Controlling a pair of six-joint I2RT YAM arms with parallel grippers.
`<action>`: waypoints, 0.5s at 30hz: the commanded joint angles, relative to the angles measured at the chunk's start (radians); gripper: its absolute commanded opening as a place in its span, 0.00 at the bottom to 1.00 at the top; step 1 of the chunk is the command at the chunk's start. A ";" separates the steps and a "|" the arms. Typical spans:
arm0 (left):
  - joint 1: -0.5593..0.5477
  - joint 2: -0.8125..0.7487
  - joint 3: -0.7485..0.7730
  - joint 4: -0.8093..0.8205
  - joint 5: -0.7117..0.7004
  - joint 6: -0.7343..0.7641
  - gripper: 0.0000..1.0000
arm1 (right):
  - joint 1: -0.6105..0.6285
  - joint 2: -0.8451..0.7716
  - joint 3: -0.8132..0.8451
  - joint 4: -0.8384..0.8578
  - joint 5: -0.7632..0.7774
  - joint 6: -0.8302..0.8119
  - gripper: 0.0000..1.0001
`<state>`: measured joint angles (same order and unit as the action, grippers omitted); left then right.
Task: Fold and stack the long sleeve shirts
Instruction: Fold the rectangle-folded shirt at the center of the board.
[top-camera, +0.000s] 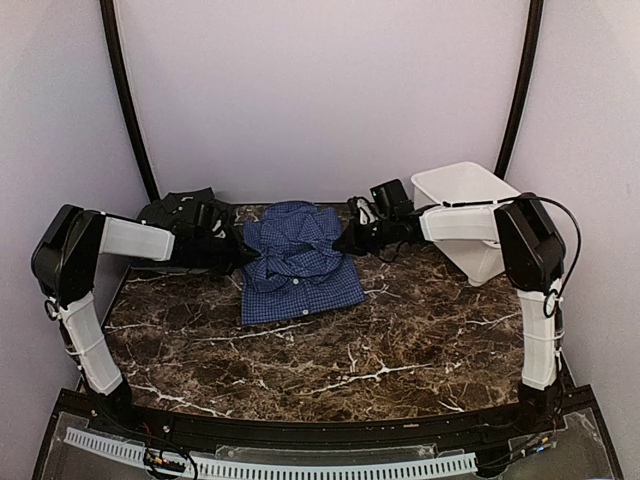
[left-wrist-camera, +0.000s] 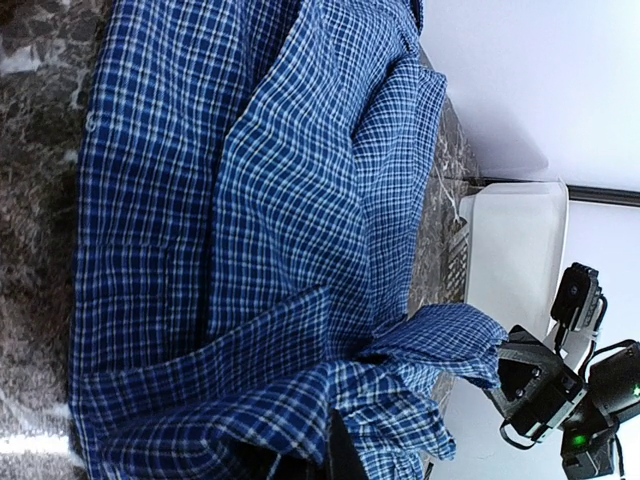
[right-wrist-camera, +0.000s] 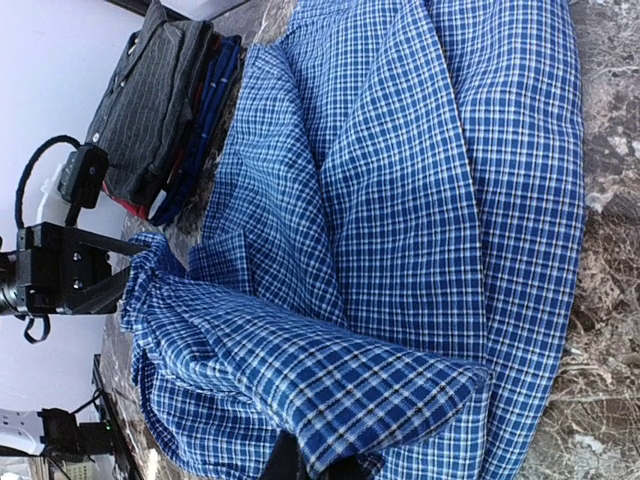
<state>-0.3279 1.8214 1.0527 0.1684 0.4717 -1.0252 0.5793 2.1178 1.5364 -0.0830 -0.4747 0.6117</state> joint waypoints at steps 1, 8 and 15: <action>0.018 0.025 0.059 0.046 0.003 -0.005 0.04 | -0.024 0.018 0.062 0.026 -0.002 0.017 0.07; 0.038 0.076 0.133 0.040 -0.010 0.000 0.34 | -0.033 0.031 0.138 -0.020 0.001 -0.010 0.36; 0.059 0.072 0.224 -0.020 -0.009 0.102 0.64 | -0.031 -0.074 0.050 -0.055 0.064 -0.103 0.49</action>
<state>-0.2848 1.9045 1.2072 0.1829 0.4564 -1.0023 0.5468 2.1296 1.6444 -0.1181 -0.4530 0.5781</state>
